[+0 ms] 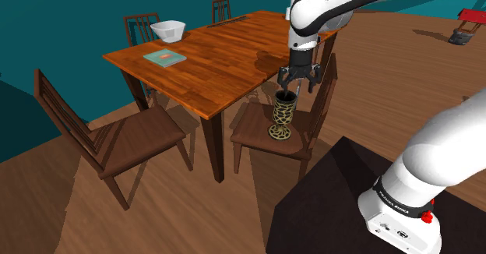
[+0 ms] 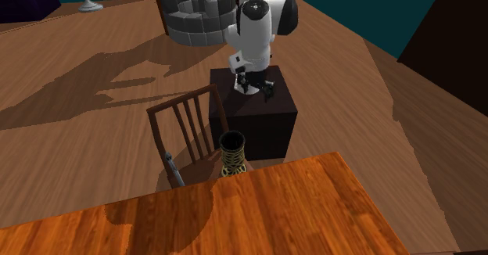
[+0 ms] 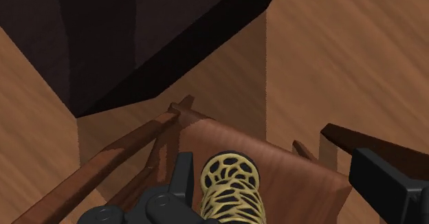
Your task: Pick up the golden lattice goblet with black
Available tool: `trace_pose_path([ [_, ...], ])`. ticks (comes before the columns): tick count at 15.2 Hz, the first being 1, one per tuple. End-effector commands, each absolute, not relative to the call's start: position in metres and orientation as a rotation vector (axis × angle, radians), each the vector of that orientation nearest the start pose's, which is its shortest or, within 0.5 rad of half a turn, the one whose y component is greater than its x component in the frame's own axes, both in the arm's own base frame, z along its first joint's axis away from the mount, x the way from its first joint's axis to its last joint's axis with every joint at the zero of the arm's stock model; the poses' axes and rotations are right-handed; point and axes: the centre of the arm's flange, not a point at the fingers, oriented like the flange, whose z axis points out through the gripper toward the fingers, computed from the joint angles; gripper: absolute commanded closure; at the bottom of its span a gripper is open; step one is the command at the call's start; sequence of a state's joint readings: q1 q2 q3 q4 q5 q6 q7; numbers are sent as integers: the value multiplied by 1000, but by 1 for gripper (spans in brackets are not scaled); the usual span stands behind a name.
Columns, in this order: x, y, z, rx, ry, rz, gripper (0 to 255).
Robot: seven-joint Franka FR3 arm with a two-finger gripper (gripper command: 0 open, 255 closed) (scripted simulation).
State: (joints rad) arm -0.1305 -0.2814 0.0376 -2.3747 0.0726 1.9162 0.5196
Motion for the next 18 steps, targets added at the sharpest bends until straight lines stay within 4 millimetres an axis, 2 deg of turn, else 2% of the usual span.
trace_pose_path([
  [1,448,-43,398,-2895,1099,285,0],
  [10,510,-104,320,-2618,1535,275,0],
  [18,510,-104,280,-2618,1535,275,0],
])
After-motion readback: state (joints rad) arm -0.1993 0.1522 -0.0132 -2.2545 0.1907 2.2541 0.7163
